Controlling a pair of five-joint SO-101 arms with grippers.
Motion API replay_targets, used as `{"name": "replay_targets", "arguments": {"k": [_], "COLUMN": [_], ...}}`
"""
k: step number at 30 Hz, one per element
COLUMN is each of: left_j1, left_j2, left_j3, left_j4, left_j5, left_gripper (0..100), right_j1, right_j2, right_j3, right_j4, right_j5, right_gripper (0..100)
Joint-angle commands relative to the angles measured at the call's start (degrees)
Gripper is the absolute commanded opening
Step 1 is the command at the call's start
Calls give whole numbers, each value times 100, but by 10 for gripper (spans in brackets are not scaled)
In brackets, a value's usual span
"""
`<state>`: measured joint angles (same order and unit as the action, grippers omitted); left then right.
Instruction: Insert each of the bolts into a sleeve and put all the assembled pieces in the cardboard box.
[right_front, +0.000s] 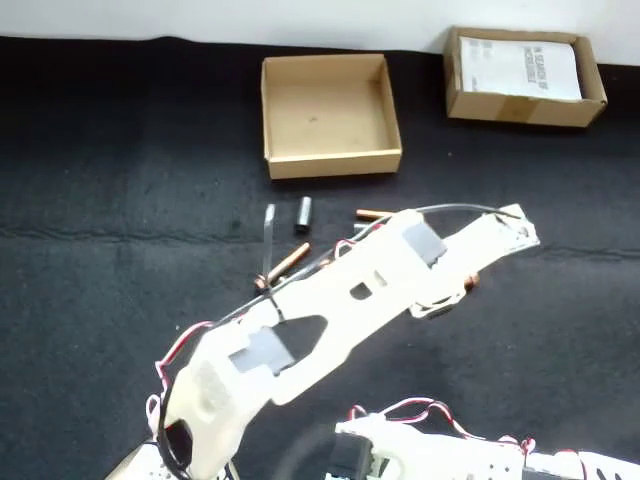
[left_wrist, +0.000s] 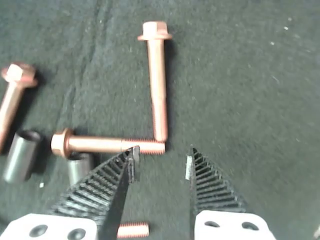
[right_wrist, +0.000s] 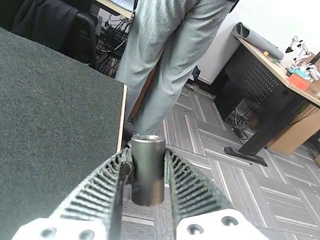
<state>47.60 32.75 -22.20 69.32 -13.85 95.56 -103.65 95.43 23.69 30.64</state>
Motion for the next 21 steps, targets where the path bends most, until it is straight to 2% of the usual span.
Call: {"name": "replay_targets", "arguments": {"k": [1, 18, 21], "left_j1": [48, -66, -92], "left_j2": [277, 2255, 2782], "left_j3": [-646, -3108, -3670], "left_j4": [-18, -88, -167], "left_j5": [-44, 9, 264], "left_gripper": [169, 168, 168], "right_j1": [13, 13, 22], "right_j2": [-40, -40, -40], "right_j3": [769, 760, 760], "right_j4": [-233, -242, -242], "right_j5": [132, 141, 167], "right_gripper": [7, 7, 7]}}
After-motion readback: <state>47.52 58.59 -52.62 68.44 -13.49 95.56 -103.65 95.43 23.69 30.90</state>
